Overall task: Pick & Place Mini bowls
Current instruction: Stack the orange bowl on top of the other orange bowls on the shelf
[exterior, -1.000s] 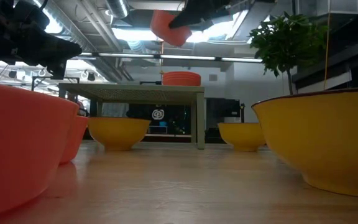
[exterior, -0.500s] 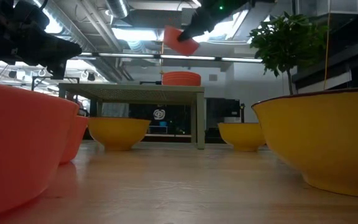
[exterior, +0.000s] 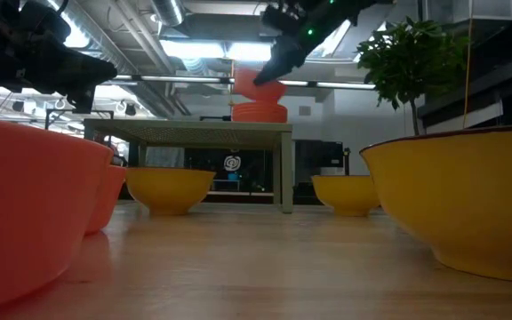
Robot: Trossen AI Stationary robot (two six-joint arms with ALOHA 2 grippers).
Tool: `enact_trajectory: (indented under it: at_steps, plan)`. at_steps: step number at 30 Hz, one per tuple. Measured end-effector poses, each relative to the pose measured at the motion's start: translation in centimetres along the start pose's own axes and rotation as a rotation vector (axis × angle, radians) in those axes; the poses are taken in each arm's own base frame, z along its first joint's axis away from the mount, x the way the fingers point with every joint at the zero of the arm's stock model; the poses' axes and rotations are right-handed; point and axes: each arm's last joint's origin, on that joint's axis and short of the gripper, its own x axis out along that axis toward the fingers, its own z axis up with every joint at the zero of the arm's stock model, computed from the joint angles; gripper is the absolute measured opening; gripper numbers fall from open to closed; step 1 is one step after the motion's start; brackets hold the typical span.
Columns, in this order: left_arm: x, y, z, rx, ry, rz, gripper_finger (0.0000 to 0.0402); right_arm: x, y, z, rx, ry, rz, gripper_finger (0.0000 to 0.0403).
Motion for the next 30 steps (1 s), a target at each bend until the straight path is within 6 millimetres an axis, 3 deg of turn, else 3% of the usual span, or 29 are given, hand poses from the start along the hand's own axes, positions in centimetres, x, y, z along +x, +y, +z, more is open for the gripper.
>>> enact_trajectory:
  at_steps: [7, 30]
  plan:
    - [0.0, 0.0, 0.0, 0.000, 0.000, 0.000, 0.0038, 1.6, 0.3, -0.7, -0.018, 0.038, 0.018, 0.0011]
    - [0.0, 0.0, 0.0, 0.000, 0.000, 0.000, 0.0038, 1.6, 0.1, -1.1, 0.031, 0.112, -0.063, 0.0043]
